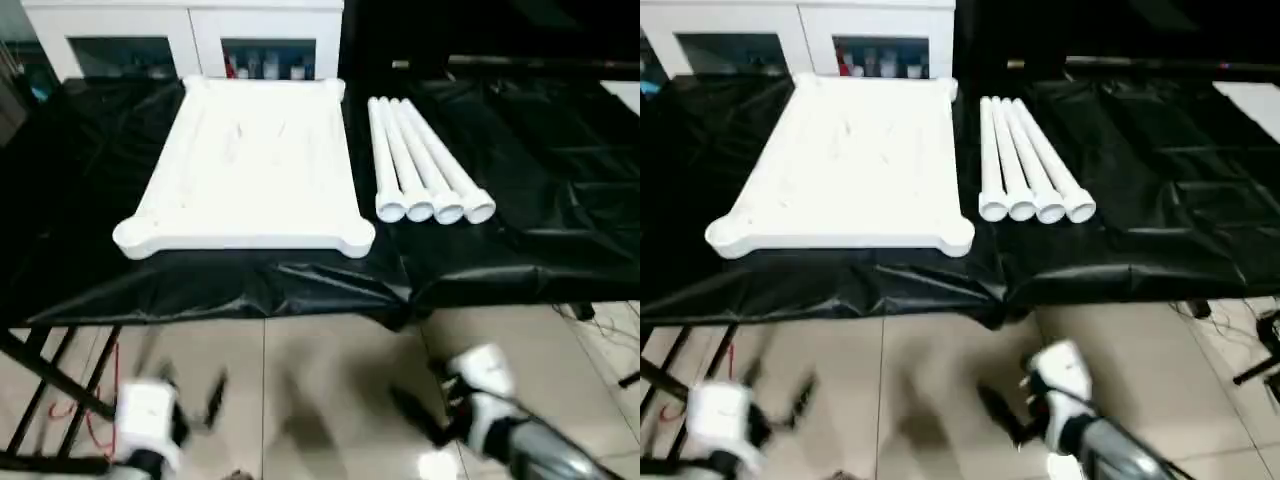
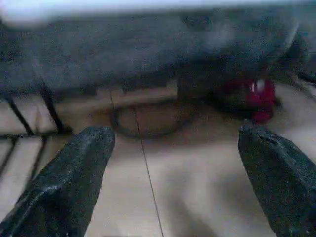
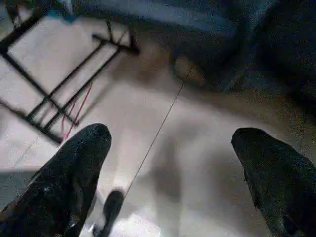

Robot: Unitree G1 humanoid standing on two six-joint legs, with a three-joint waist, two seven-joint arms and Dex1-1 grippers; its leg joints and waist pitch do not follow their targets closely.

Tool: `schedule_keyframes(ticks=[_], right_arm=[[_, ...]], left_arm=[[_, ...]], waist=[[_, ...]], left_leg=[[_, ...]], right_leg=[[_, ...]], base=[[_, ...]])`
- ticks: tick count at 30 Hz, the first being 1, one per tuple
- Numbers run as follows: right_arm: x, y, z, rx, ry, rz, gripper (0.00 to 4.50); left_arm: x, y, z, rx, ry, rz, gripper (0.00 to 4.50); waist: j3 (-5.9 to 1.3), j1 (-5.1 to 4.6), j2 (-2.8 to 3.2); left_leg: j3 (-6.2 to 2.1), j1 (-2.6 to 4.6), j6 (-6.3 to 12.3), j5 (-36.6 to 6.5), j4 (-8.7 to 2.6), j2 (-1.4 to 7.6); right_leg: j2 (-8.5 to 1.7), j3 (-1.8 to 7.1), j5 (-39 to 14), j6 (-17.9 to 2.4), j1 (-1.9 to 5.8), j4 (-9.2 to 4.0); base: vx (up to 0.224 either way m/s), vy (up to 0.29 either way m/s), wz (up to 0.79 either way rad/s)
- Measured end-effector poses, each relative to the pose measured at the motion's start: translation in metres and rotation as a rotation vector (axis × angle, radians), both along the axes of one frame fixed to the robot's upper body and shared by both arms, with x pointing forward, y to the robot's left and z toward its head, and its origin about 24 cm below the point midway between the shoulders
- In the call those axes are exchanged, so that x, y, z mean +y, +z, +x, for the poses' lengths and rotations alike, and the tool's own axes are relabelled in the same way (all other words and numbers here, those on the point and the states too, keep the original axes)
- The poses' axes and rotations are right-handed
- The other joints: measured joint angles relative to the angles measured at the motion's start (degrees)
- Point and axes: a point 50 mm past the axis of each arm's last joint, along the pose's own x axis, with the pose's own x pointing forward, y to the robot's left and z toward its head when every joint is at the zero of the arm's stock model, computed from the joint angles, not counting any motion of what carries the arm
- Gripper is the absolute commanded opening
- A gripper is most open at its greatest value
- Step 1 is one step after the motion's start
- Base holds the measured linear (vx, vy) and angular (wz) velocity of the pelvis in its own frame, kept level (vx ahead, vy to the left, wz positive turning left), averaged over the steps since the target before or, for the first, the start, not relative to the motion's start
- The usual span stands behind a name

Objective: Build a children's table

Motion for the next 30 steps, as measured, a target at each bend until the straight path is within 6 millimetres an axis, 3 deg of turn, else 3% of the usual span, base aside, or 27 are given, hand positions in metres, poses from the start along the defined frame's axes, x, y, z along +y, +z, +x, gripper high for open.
schedule_keyframes(ticks=[2,3,5,7,11,16,20,22,25,26,30], right_arm=[[-0.001,0.017,0.01,-0.082,-0.056,0.006,4.44],[0.001,0.036,0.023,-0.179,-0.093,-0.008,4.44],[0.001,0.054,0.037,-0.287,-0.137,-0.059,4.44],[0.002,0.069,0.05,-0.385,-0.179,-0.081,4.44],[-0.001,0.101,0.084,-0.456,-0.321,0.117,4.44],[-0.029,0.093,0.097,-0.366,-0.518,0.171,4.44],[-0.016,0.084,0.099,-0.325,-0.418,0.13,4.44],[-0.006,0.083,0.1,-0.311,-0.367,0.143,4.44],[0.002,0.082,0.103,-0.3,-0.326,0.159,4.44],[0.005,0.083,0.105,-0.302,-0.318,0.152,4.44],[0.009,0.086,0.108,-0.332,-0.312,0.117,4.44]], left_arm=[[-0.003,0.024,0.009,-0.086,0.03,-0.006,4.5],[-0.006,0.045,0.019,-0.165,0.051,-0.007,4.5],[-0.01,0.065,0.032,-0.242,0.052,-0.003,4.5],[-0.017,0.075,0.045,-0.268,0.037,0.004,4.5],[-0.046,0.092,0.08,-0.309,-0.045,-0.022,4.5],[-0.053,0.097,0.099,-0.275,-0.032,-0.047,4.5],[-0.046,0.099,0.104,-0.237,-0.024,-0.016,4.5],[-0.044,0.099,0.104,-0.232,-0.019,-0.009,4.5],[-0.042,0.1,0.105,-0.238,-0.009,0.0,4.5],[-0.04,0.099,0.105,-0.234,-0.003,0.002,4.5],[-0.041,0.095,0.107,-0.203,-0.013,0.011,4.5]], waist=[[0.04,-0.02,-0.02],[0.01,-0.11,-0.06],[-0.21,-0.13,-0.41],[-0.39,-0.16,-0.66],[-0.39,-0.08,-0.64],[-0.48,-0.44,-0.34],[-0.42,-1.47,-0.26],[-0.35,-1.58,-0.43],[-0.28,-1.51,-0.63],[-0.19,-1.44,-0.32],[-0.22,-1.4,-0.16]], left_leg=[[-0.01,0.0,-0.09,0.1,-0.02,-0.01],[-0.01,0.08,-0.13,0.1,-0.01,-0.03],[-0.05,0.06,-0.22,0.1,-0.03,-0.05],[-0.14,0.12,-0.34,0.2,-0.05,-0.04],[-0.15,-0.03,-0.35,0.5,0.03,-0.1],[-0.17,-0.23,-0.61,0.7,0.1,-0.11],[-0.16,0.12,-0.4,0.5,-0.1,0.01],[-0.16,0.52,-0.41,0.4,-0.23,0.07],[-0.13,1.68,-0.45,0.3,-0.68,0.05],[-0.14,2.21,-0.47,0.2,-0.89,0.04],[-0.11,2.68,-0.39,-0.3,-0.94,-0.11]], right_leg=[[0.01,0.01,0.0,0.0,-0.03,-0.01],[0.01,0.05,0.2,0.2,0.02,0.01],[0.03,0.06,0.4,0.5,-0.05,0.04],[0.11,0.07,0.4,0.5,-0.04,0.09],[0.09,0.13,0.8,0.3,-0.12,0.1],[0.12,0.09,1.1,0.7,-0.25,0.17],[0.21,0.02,0.6,0.1,-0.09,0.28],[0.26,-0.08,0.4,0.1,0.31,0.18],[0.29,-0.14,0.0,0.4,1.56,-0.44],[0.32,-0.19,0.0,0.3,2.12,-0.93],[0.26,-0.15,-0.3,-0.2,2.95,-1.09]], base=[[0.0,0.0,0.0],[0.0,0.0,0.0],[0.0,0.0,0.0],[0.0,0.0,0.0],[0.0,0.0,0.0],[0.0,0.0,0.0],[0.0,0.0,0.0],[0.0,0.0,0.0],[0.0,0.0,0.0],[0.0,0.0,0.0],[0.015,0.003,0.01]])
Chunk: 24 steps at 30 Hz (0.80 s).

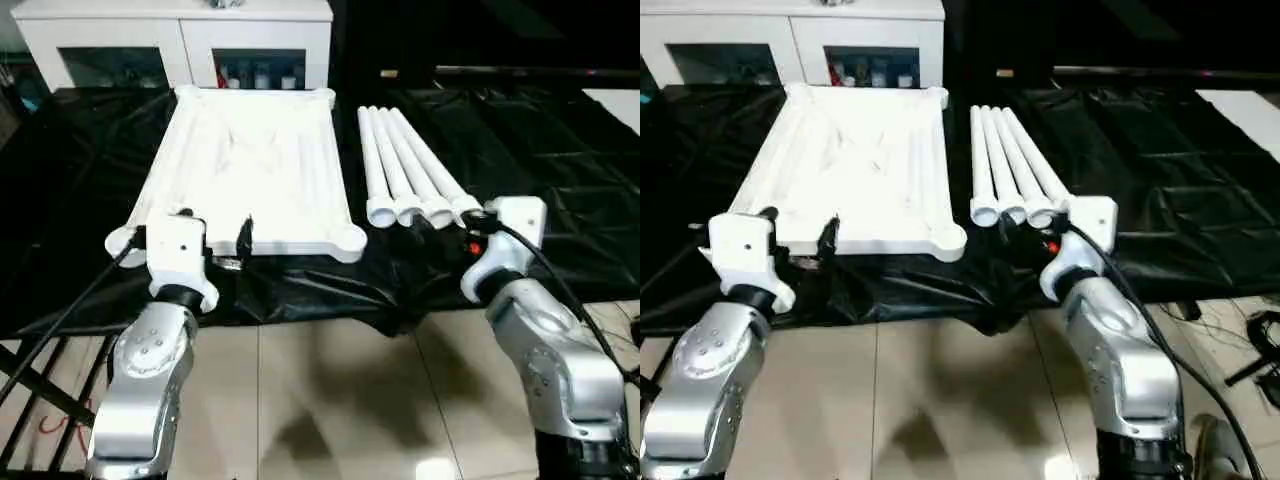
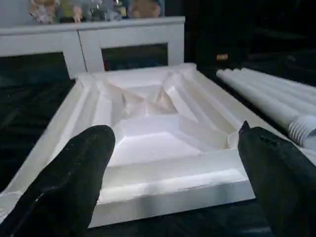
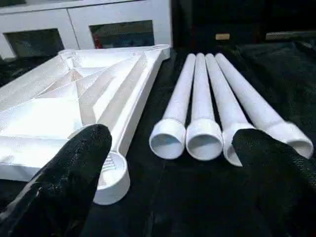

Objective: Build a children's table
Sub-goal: Move to table

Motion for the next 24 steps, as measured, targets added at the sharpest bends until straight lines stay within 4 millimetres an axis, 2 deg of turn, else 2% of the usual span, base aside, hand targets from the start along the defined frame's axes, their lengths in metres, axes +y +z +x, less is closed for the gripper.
schedule_keyframes(ticks=[4,8,9,10,11,12,13,14,15,16,17,18,19,20,21,22,23,24], right_arm=[[-0.001,0.001,0.002,-0.035,-0.026,-0.081,4.44],[0.006,-0.016,-0.006,0.023,0.051,-0.069,4.44],[0.007,-0.02,-0.009,0.034,0.063,-0.073,4.44],[0.006,-0.023,-0.01,0.047,0.061,-0.076,4.44],[0.007,-0.023,-0.011,0.047,0.062,-0.078,4.44],[0.008,-0.022,-0.01,0.04,0.064,-0.075,4.44],[0.01,-0.02,-0.009,0.034,0.066,-0.066,4.44],[0.015,-0.019,-0.009,0.027,0.078,-0.055,4.44],[0.019,-0.017,-0.008,0.021,0.096,-0.052,4.44],[0.023,-0.015,-0.007,0.015,0.11,-0.042,4.44],[0.025,-0.012,-0.006,0.006,0.117,-0.031,4.44],[0.025,-0.011,-0.007,0.002,0.115,-0.027,4.44],[0.02,-0.014,-0.008,0.016,0.101,-0.028,4.44],[0.013,-0.017,-0.009,0.044,0.076,-0.041,4.44],[0.008,-0.019,-0.01,0.063,0.061,-0.042,4.44],[0.005,-0.02,-0.01,0.075,0.047,-0.034,4.44],[0.004,-0.018,-0.011,0.07,0.043,-0.034,4.44],[0.005,-0.015,-0.01,0.059,0.039,-0.037,4.44]], left_arm=[[-0.003,-0.002,0.0,0.017,-0.007,-0.01,4.5],[-0.003,-0.003,0.0,0.023,-0.006,-0.018,4.5],[-0.005,-0.003,0.001,0.023,-0.011,-0.018,4.5],[-0.007,-0.002,0.001,0.022,-0.021,-0.019,4.5],[-0.007,-0.003,0.001,0.026,-0.022,-0.019,4.5],[-0.007,-0.003,0.001,0.028,-0.02,-0.018,4.5],[-0.006,-0.004,0.001,0.034,-0.014,-0.018,4.5],[-0.004,-0.005,0.0,0.038,-0.007,-0.018,4.5],[-0.001,-0.005,0.0,0.041,0.005,-0.017,4.5],[0.003,-0.005,0.0,0.041,0.016,-0.011,4.5],[0.005,-0.004,0.0,0.04,0.022,-0.01,4.5],[0.004,-0.003,0.001,0.035,0.018,-0.014,4.5],[0.001,-0.004,0.0,0.039,0.01,-0.028,4.5],[-0.008,-0.005,0.001,0.042,-0.019,-0.044,4.5],[-0.014,-0.005,0.0,0.044,-0.044,-0.049,4.5],[-0.015,-0.006,0.0,0.045,-0.054,-0.049,4.5],[-0.015,-0.005,0.0,0.044,-0.053,-0.046,4.5],[-0.014,-0.005,0.001,0.043,-0.05,-0.045,4.5]], waist=[[-0.13,0.03,0.19],[-0.25,0.0,0.25],[-0.42,-0.21,0.65],[-0.49,-0.42,1.01],[-0.47,-0.48,1.33],[-0.48,-0.41,1.53],[-0.41,-0.41,1.65],[-0.31,-0.42,1.81],[-0.25,-0.49,1.59],[-0.31,-0.52,1.34],[-0.23,-0.33,1.08],[0.07,-0.32,0.4],[0.42,-0.13,0.06],[0.46,0.73,0.49],[0.48,1.11,0.68],[0.51,1.44,0.75],[0.51,1.57,1.25],[0.39,1.62,2.13]], left_leg=[[-0.03,-0.12,0.47,-0.4,0.08,-0.06],[-0.31,-0.49,0.74,-1.1,0.55,-0.06],[-1.7,-2.02,2.0,-1.7,1.59,-0.46],[-3.08,-2.83,2.92,-2.2,2.56,-0.52],[-4.64,-3.3,3.9,-2.5,3.25,-0.94],[-5.76,-3.33,4.49,-2.6,3.62,-1.42],[-7.07,-3.24,4.59,-2.7,3.7,-1.74],[-8.36,-2.91,4.73,-2.7,3.79,-2.49],[-9.23,-2.48,4.73,-2.8,3.86,-3.26],[-9.48,-1.89,4.64,-2.8,3.88,-3.79],[-9.05,-0.7,4.3,-3.0,3.84,-4.42],[-8.16,0.08,3.89,-3.3,3.9,-4.92],[-7.31,0.42,4.15,-3.3,3.8,-4.38],[-6.24,0.76,6.63,-4.1,4.67,-3.9],[-6.13,0.34,6.92,-4.2,6.05,-3.77],[-6.01,0.04,6.89,-4.2,6.86,-3.79],[-5.93,-0.14,6.75,-4.1,6.17,-3.62],[-5.75,-0.1,6.4,-3.9,4.27,-3.05]], right_leg=[[0.01,-0.03,-0.5,-0.3,0.04,0.0],[0.22,-0.03,-1.3,-0.6,0.13,0.08],[0.09,-1.28,-1.4,-0.3,0.47,-0.25],[-0.08,-2.79,-1.5,0.2,1.08,-0.69],[-0.35,-4.41,-1.8,0.2,2.03,-1.0],[-0.39,-5.38,-2.3,0.3,2.46,-0.9],[-0.54,-5.96,-2.8,-0.1,2.94,-0.64],[-0.54,-5.86,-4.0,-1.9,2.85,0.97],[-0.45,-5.24,-4.9,-3.3,2.05,3.45],[-0.18,-4.07,-5.2,-3.4,0.79,6.03],[0.23,-2.9,-5.3,-3.3,-0.57,7.05],[0.29,-1.47,-4.2,-1.6,-1.01,6.53],[0.59,-0.89,-4.4,-1.6,-0.07,6.59],[1.3,0.05,-4.5,-1.8,0.89,5.72],[1.74,0.52,-4.4,-2.0,1.68,5.02],[1.97,0.88,-4.3,-2.1,2.38,4.43],[2.69,1.0,-4.2,-2.3,3.4,3.57],[3.43,0.59,-4.2,-2.3,3.92,3.09]], base=[[0.066,0.008,0.01],[0.056,0.007,0.03],[0.06,0.016,0.24],[0.065,0.018,0.54],[0.065,0.018,0.54],[0.103,0.0,0.7],[0.095,-0.036,0.66],[0.095,-0.036,0.66],[0.05,-0.075,0.53],[0.019,-0.097,0.34],[0.019,-0.097,0.34],[0.011,-0.114,0.18],[0.05,-0.101,0.25],[0.05,-0.101,0.25],[0.056,-0.079,0.26],[0.023,-0.059,0.18],[0.023,-0.059,0.18],[0.027,-0.019,0.21]])
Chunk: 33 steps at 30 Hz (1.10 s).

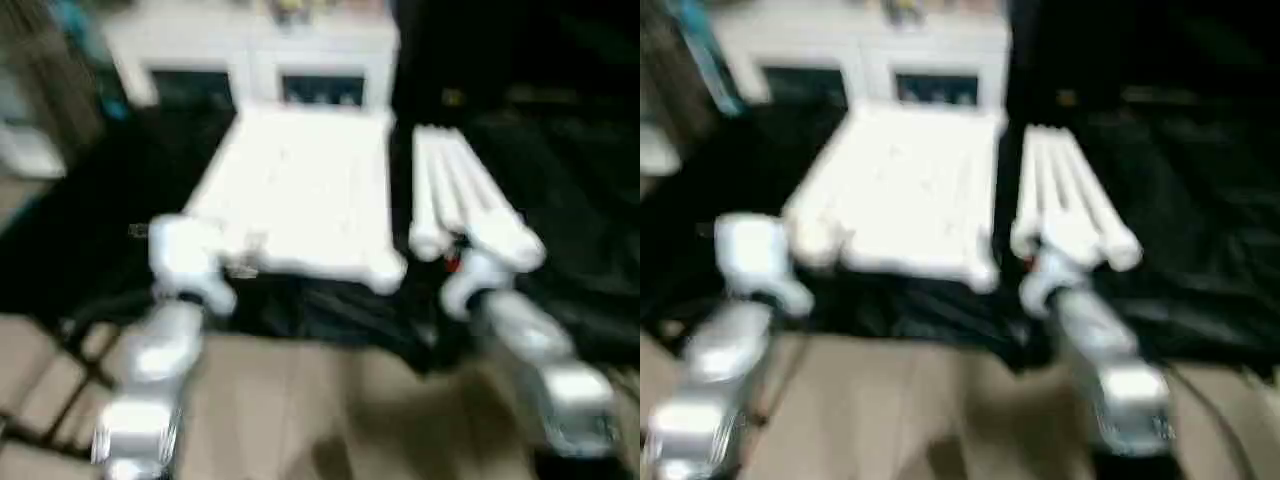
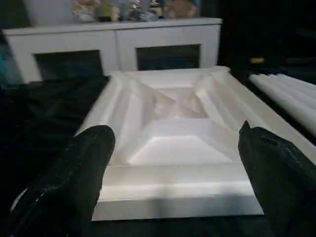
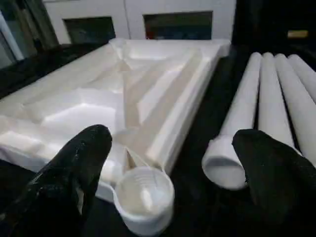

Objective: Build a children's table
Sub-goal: Move to table

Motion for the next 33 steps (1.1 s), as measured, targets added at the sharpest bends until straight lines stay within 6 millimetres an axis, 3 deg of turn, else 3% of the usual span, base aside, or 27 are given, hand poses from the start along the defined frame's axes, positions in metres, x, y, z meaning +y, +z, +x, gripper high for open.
schedule_keyframes(ticks=[2,4,5,7,8,9,10,11,12,13,14,15,16,18,19,20,21,22,23,24,25,26,27,28,30,31,33], right_arm=[[0.006,0.006,0.003,-0.022,0.005,0.034,4.44],[0.014,0.008,0.004,-0.027,0.035,0.045,4.44],[0.019,0.01,0.005,-0.037,0.05,0.038,4.44],[0.016,0.01,0.006,-0.037,0.031,0.011,4.44],[0.01,0.008,0.006,-0.03,0.007,0.003,4.44],[0.006,0.006,0.005,-0.024,-0.011,0.001,4.44],[-0.001,0.003,0.003,-0.008,-0.034,-0.004,4.44],[-0.01,0.0,0.004,0.006,-0.068,-0.015,4.44],[-0.013,0.0,0.004,0.009,-0.084,-0.016,4.44],[-0.013,-0.001,0.004,0.011,-0.086,-0.015,4.44],[-0.011,0.001,0.005,0.009,-0.078,-0.01,4.44],[-0.009,0.002,0.006,0.005,-0.069,-0.004,4.44],[-0.001,0.001,0.006,0.012,-0.048,0.012,4.44],[0.011,0.0,0.005,0.016,0.005,0.021,4.44],[0.009,0.0,0.005,0.014,0.003,0.014,4.44],[0.007,0.001,0.005,0.013,-0.001,0.005,4.44],[0.003,0.001,0.005,0.01,-0.011,-0.002,4.44],[-0.003,0.001,0.005,0.012,-0.027,-0.011,4.44],[-0.012,0.001,0.005,0.015,-0.056,-0.024,4.44],[-0.014,0.001,0.005,0.016,-0.065,-0.026,4.44],[-0.014,0.001,0.005,0.014,-0.058,-0.025,4.44],[-0.011,0.003,0.007,0.007,-0.038,-0.028,4.44],[-0.009,0.004,0.007,0.002,-0.019,-0.029,4.44],[-0.002,0.003,0.007,0.008,0.012,-0.024,4.44],[0.015,0.007,0.008,-0.007,0.133,-0.019,4.44],[0.014,0.007,0.007,-0.007,0.15,-0.023,4.44],[0.01,0.008,0.007,-0.008,0.182,-0.047,4.44]], left_arm=[[0.005,0.0,0.0,0.001,0.011,0.012,4.5],[0.008,-0.001,0.001,0.005,0.022,0.015,4.5],[0.013,-0.003,0.001,0.015,0.038,0.019,4.5],[0.016,-0.003,0.002,0.019,0.046,0.028,4.5],[0.015,-0.003,0.002,0.015,0.041,0.027,4.5],[0.013,-0.002,0.003,0.013,0.033,0.028,4.5],[0.007,-0.003,0.004,0.019,0.012,0.015,4.5],[-0.004,-0.004,0.003,0.023,-0.039,0.008,4.5],[-0.008,-0.004,0.003,0.024,-0.058,0.01,4.5],[-0.008,-0.004,0.003,0.023,-0.061,0.011,4.5],[-0.007,-0.002,0.004,0.015,-0.063,0.017,4.5],[-0.005,-0.001,0.004,0.012,-0.061,0.024,4.5],[-0.001,-0.003,0.004,0.017,-0.052,0.03,4.5],[0.008,-0.003,0.004,0.022,-0.021,0.041,4.5],[0.007,-0.003,0.004,0.023,-0.025,0.039,4.5],[0.005,-0.003,0.004,0.022,-0.031,0.036,4.5],[0.004,-0.004,0.004,0.023,-0.036,0.034,4.5],[-0.003,-0.004,0.005,0.023,-0.054,0.02,4.5],[-0.013,-0.004,0.004,0.025,-0.097,0.008,4.5],[-0.015,-0.005,0.004,0.027,-0.107,0.006,4.5],[-0.014,-0.004,0.004,0.025,-0.105,0.009,4.5],[-0.012,-0.003,0.004,0.02,-0.096,0.011,4.5],[-0.01,-0.003,0.004,0.018,-0.09,0.015,4.5],[-0.005,-0.005,0.003,0.026,-0.075,0.023,4.5],[0.008,-0.006,0.003,0.036,-0.034,0.04,4.5],[0.008,-0.006,0.003,0.035,-0.033,0.038,4.5],[0.007,-0.005,0.004,0.028,-0.036,0.038,4.5]], waist=[[-0.17,-0.3,1.52],[-0.16,-0.99,1.12],[-0.31,-1.94,0.81],[-0.53,-3.57,0.19],[-0.79,-4.35,-0.77],[-0.9,-4.66,-1.51],[-0.83,-4.64,-1.53],[-0.79,-4.23,-1.17],[-0.83,-4.05,-1.04],[-0.84,-3.73,-0.88],[-1.06,-3.02,0.68],[-0.87,-2.86,1.54],[-0.7,-2.65,1.95],[-0.63,-3.02,0.2],[-0.76,-3.43,-0.39],[-1.11,-4.35,-1.27],[-1.45,-4.88,-2.16],[-1.45,-4.75,-2.04],[-1.6,-4.36,-1.71],[-1.6,-3.82,-1.7],[-1.68,-3.24,-1.52],[-1.78,-2.45,-0.55],[-1.74,-2.06,0.85],[-1.44,-1.95,1.2],[-1.57,-2.87,0.27],[-1.62,-3.02,0.16],[-1.37,-3.5,-1.02]], left_leg=[[0.05,0.54,-4.89,2.7,-1.04,1.43],[0.08,0.94,-5.68,2.7,-1.78,1.16],[-0.13,0.99,-5.15,2.5,-1.83,0.55],[-0.55,1.42,-4.96,1.9,-1.81,-0.41],[-0.46,1.68,-4.69,1.4,-1.76,-1.39],[-0.32,1.31,-4.5,0.9,-1.23,-2.04],[-0.03,1.27,-1.43,-0.3,-0.37,-2.13],[-0.33,0.22,1.67,-1.1,2.55,-1.94],[-0.37,-1.03,1.38,-0.9,4.63,-2.03],[-0.49,-2.07,0.93,-0.6,4.77,-1.83],[-0.28,-2.29,-1.0,0.1,1.74,-0.45],[-0.2,-1.66,-5.8,3.2,-0.4,1.16],[0.24,-0.81,-6.05,2.4,-0.12,1.3],[2.08,0.83,-6.14,1.1,-0.4,1.34],[2.2,1.37,-6.15,0.6,-0.43,1.22],[2.19,1.77,-6.04,0.2,-0.48,0.66],[2.13,1.57,-5.82,-0.1,-0.44,0.51],[2.18,1.21,-3.22,-1.0,0.4,0.18],[1.09,-0.84,-0.56,-1.4,3.77,-0.26],[0.73,-2.32,-0.29,-1.2,5.41,-0.59],[0.49,-3.58,-0.81,-0.8,4.68,-0.62],[0.11,-4.91,-0.77,0.5,1.34,0.09],[-0.3,-5.05,-2.21,4.8,-0.64,1.19],[-0.71,-4.37,-4.24,4.3,0.05,1.61],[-0.8,-3.65,-3.24,3.2,0.52,0.65],[-0.71,-3.26,-3.09,2.9,0.49,0.48],[0.07,-2.1,-3.33,2.5,0.07,-0.49]], right_leg=[[0.57,-1.02,-0.1,0.0,0.83,-0.47],[-0.06,-1.76,-0.6,-1.7,0.42,-0.61],[-0.71,-2.08,-1.3,-3.0,-0.71,1.44],[-1.83,-2.15,-1.0,-1.7,-3.54,4.53],[-2.99,-1.68,-0.2,-0.8,-4.86,2.53],[-3.51,-1.09,1.8,1.6,-4.67,2.24],[-2.99,-0.65,1.4,1.2,-4.08,1.9],[-2.63,-0.49,1.5,1.0,-3.21,0.9],[-2.56,-0.53,1.4,1.0,-2.53,0.31],[-2.27,-0.57,1.4,0.9,-1.83,-0.36],[-0.71,0.02,1.2,0.9,-1.05,-0.86],[0.67,0.07,0.9,1.0,-0.99,-0.75],[0.39,0.02,0.0,0.2,-1.4,0.44],[-1.33,-1.17,-0.7,-1.0,-3.47,3.61],[-2.05,-2.08,-0.5,-0.6,-4.31,4.2],[-2.83,-2.07,0.8,0.0,-5.0,2.45],[-2.97,-1.95,1.1,1.3,-4.53,2.62],[-2.53,-1.52,0.7,0.7,-4.04,1.94],[-2.12,-0.94,0.7,0.7,-3.43,0.86],[-1.81,-0.43,0.7,0.7,-2.74,0.11],[-1.54,-0.58,0.7,0.7,-2.0,-0.55],[-0.43,-1.17,0.3,0.4,-1.06,-1.07],[0.59,-2.39,-0.3,0.6,-0.2,-1.17],[0.39,-3.26,-1.3,0.1,-0.31,0.24],[-0.92,-3.38,-2.3,-0.7,-3.42,6.46],[-1.08,-3.31,-2.2,-0.4,-4.69,7.25],[-2.16,-2.89,-0.8,1.4,-7.33,5.76]], base=[[0.061,0.047,0.06],[0.123,0.059,0.12],[0.185,0.057,0.12],[0.101,0.016,-0.05],[0.0,0.0,0.0],[0.067,-0.034,0.03],[0.099,-0.028,0.06],[0.099,-0.028,0.06],[0.132,-0.004,-0.06],[0.125,0.012,-0.1],[0.125,0.012,-0.1],[0.112,0.068,-0.36],[0.119,0.065,-0.55],[0.136,0.038,-0.53],[0.149,-0.02,-0.39],[0.149,-0.02,-0.39],[0.134,-0.055,-0.03],[0.163,-0.035,0.12],[0.163,-0.035,0.12],[0.177,0.006,0.01],[0.158,0.002,-0.02],[0.158,0.002,-0.02],[0.16,0.035,-0.02],[0.179,0.033,-0.12],[0.164,0.017,-0.1],[0.102,0.012,0.06],[0.088,-0.009,0.04]])
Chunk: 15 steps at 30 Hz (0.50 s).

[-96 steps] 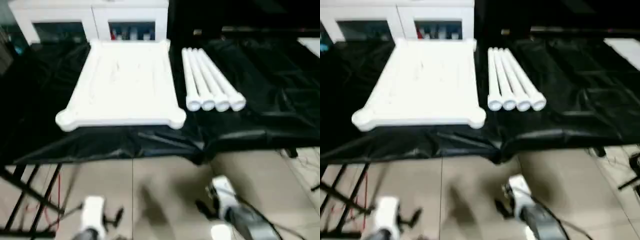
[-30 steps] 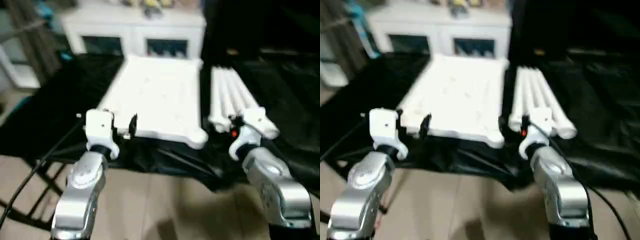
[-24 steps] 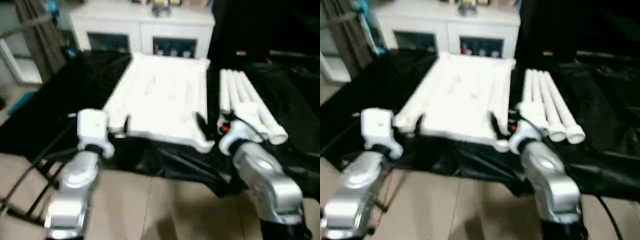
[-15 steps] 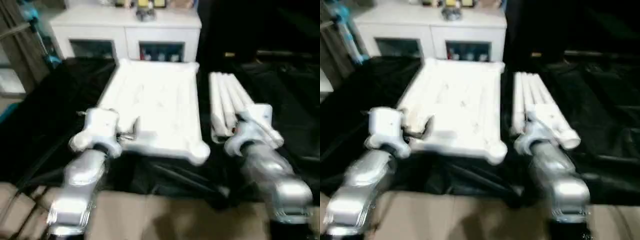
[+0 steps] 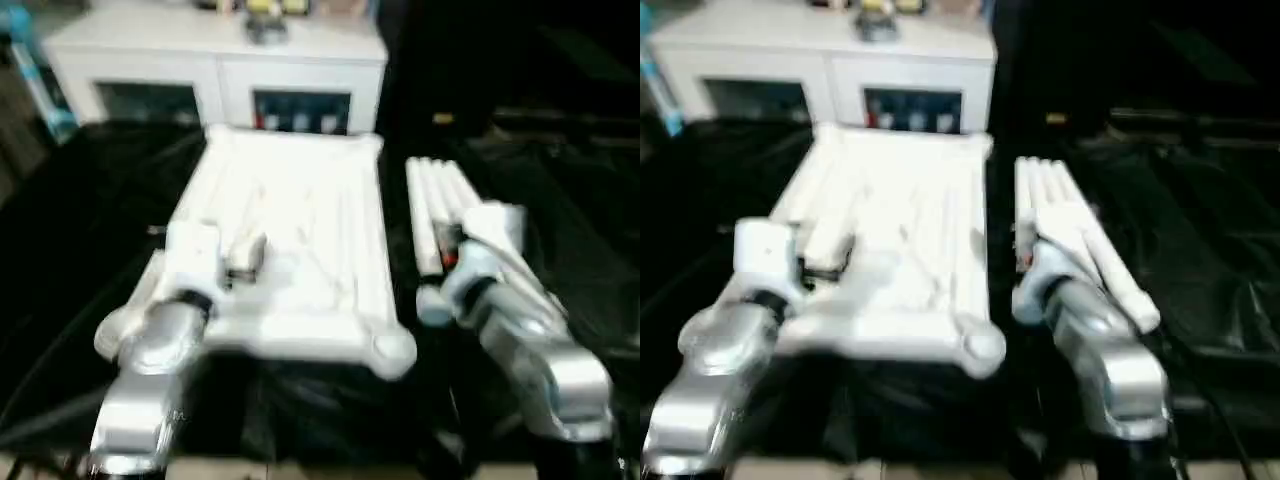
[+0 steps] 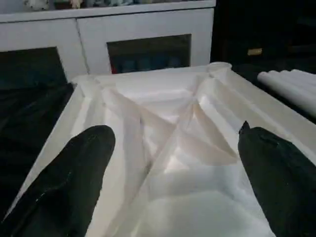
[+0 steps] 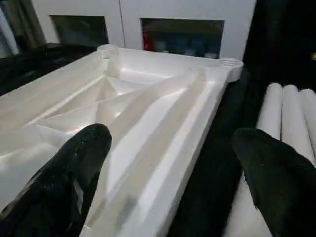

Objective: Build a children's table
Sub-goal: Move to table

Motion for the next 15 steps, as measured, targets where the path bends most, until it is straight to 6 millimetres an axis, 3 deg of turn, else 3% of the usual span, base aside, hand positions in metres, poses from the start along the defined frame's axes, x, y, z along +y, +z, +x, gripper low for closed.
schedule_keyframes(ticks=[1,2,3,4,5,6,7,9,11,15], right_arm=[[-0.002,0.0,0.0,-0.001,0.014,-0.013,4.44],[-0.009,0.0,-0.001,0.004,0.027,-0.036,4.44],[-0.014,0.001,-0.001,0.004,0.039,-0.054,4.44],[-0.017,0.002,-0.001,0.003,0.056,-0.069,4.44],[-0.02,0.005,-0.001,-0.003,0.085,-0.083,4.44],[-0.02,0.009,0.0,-0.013,0.127,-0.098,4.44],[-0.018,0.01,-0.001,-0.013,0.163,-0.101,4.44],[-0.017,0.01,-0.004,0.005,0.26,-0.126,4.44],[-0.017,0.013,-0.003,0.009,0.321,-0.144,4.44],[-0.022,0.013,-0.004,0.01,0.391,-0.193,4.5]], left_arm=[[0.0,0.001,0.0,-0.003,-0.004,0.001,4.5],[-0.004,0.0,0.0,0.001,-0.018,-0.011,4.5],[-0.012,-0.001,-0.001,0.005,-0.066,-0.027,4.5],[-0.018,-0.001,-0.001,0.01,-0.114,-0.036,4.5],[-0.022,-0.001,-0.003,0.014,-0.163,-0.037,4.5],[-0.022,-0.001,-0.003,0.019,-0.212,-0.022,4.5],[-0.022,-0.001,-0.004,0.027,-0.254,-0.009,4.5],[-0.023,-0.003,-0.005,0.061,-0.362,0.011,4.5],[-0.025,-0.005,-0.005,0.091,-0.447,0.025,4.5],[-0.033,-0.012,-0.004,0.148,-0.642,0.085,4.16]], waist=[[0.23,-0.04,-1.09],[0.59,0.29,-1.66],[0.61,1.02,-1.63],[0.59,1.64,-1.6],[0.33,2.09,-1.17],[0.09,2.24,-0.26],[-0.03,2.52,0.14],[-0.04,3.1,0.1],[-0.05,3.61,0.13],[0.09,4.3,0.3]], left_leg=[[0.63,0.56,-0.31,-0.2,-0.03,-0.66],[1.22,0.72,0.81,-0.9,0.34,-0.57],[0.93,0.56,2.6,-2.0,1.35,-0.57],[0.65,0.12,2.68,-2.0,2.25,-0.66],[0.2,-0.23,2.03,-1.4,1.23,-0.4],[-0.04,-0.44,0.54,0.7,-0.69,0.58],[-0.03,-0.52,-1.8,1.3,-0.74,1.19],[0.23,-0.97,-2.62,1.7,-0.72,1.34],[0.73,-1.57,-3.01,1.9,-0.64,1.35],[1.81,-1.34,-2.41,1.8,-0.66,1.76]], right_leg=[[-0.65,1.0,2.5,-0.2,-0.08,-2.35],[-0.6,1.53,2.9,-0.5,0.6,-2.5],[-0.44,1.73,3.0,-0.8,0.9,-3.08],[-0.33,1.81,3.0,-0.8,1.22,-3.46],[0.09,1.84,3.2,-1.2,1.5,-3.74],[0.8,1.27,3.2,-1.3,1.44,-3.71],[0.96,0.98,3.1,-1.4,1.42,-3.63],[0.91,0.98,3.5,-1.0,0.94,-3.96],[0.61,1.04,3.7,-0.7,0.53,-4.0],[0.29,0.98,3.9,-1.1,0.96,-4.58]], base=[[0.04,-0.103,0.04],[0.04,-0.103,0.04],[0.052,-0.104,0.0],[0.076,-0.07,-0.07],[0.076,-0.07,-0.07],[0.077,-0.033,-0.05],[0.07,0.015,-0.01],[0.035,0.008,0.0],[0.0,0.0,0.0],[0.0,0.0,0.0]])
